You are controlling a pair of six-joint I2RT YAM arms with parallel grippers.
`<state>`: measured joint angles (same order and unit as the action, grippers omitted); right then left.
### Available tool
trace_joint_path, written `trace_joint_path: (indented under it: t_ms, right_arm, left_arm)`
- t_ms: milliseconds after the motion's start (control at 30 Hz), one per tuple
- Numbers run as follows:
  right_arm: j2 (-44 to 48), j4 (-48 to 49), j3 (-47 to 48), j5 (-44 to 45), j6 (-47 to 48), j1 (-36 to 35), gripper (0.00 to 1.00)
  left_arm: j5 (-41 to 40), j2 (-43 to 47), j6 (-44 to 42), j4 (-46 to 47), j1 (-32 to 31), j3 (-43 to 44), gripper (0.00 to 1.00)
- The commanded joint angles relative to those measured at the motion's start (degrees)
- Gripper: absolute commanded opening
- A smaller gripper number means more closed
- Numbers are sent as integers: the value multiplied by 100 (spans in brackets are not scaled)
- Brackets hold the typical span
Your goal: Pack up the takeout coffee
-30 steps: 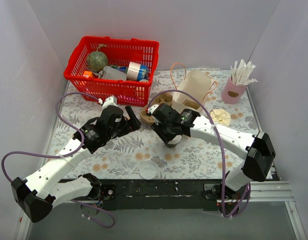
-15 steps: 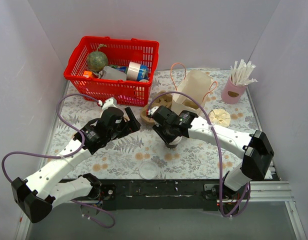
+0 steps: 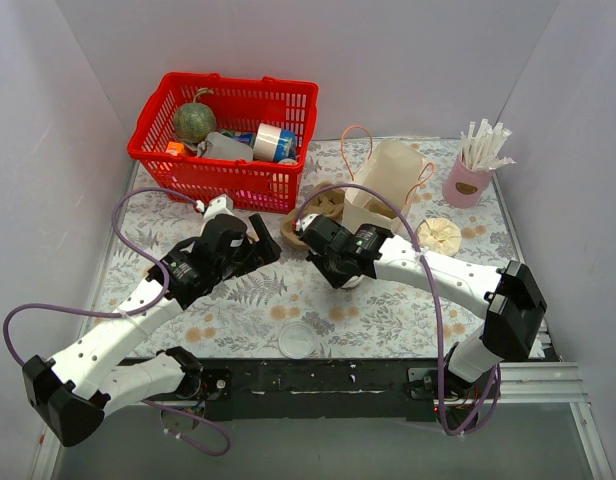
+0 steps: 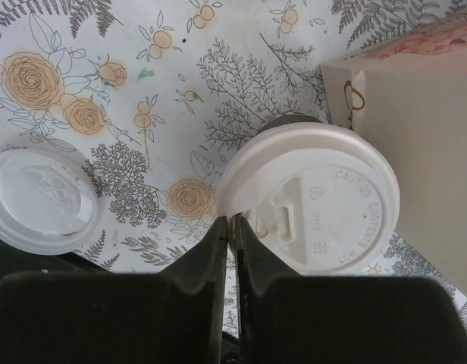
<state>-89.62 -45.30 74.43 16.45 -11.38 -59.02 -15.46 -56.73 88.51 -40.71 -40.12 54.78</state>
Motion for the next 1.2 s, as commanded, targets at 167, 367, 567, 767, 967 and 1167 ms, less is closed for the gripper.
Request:
trace_joint_path:
  t_ms: [167,367,567,767,967,1167]
  right_arm:
    - [-29,-199,53,61,-110,-21,2]
    - [313,-190,255,-123,126,-30,1]
    - [1122,47,519,-1026,750,-21,1]
    - [1588,-49,1212,-1338,1075,-21,1]
    - [1431,-321,2634,-347,1120,-21,1]
    - [1070,-576,3656,567,1857,-4,1]
  left_arm:
    - [-88,197,17,116,30,-38,98]
    - [-1,136,-27,238,30,-21,98]
    - [157,66,-255,467,30,120,98]
    - [298,83,-413,687,22,190,98]
    - [237,-39,-510,749,30,401,98]
    - [272,-286,-695,704,30,665,98]
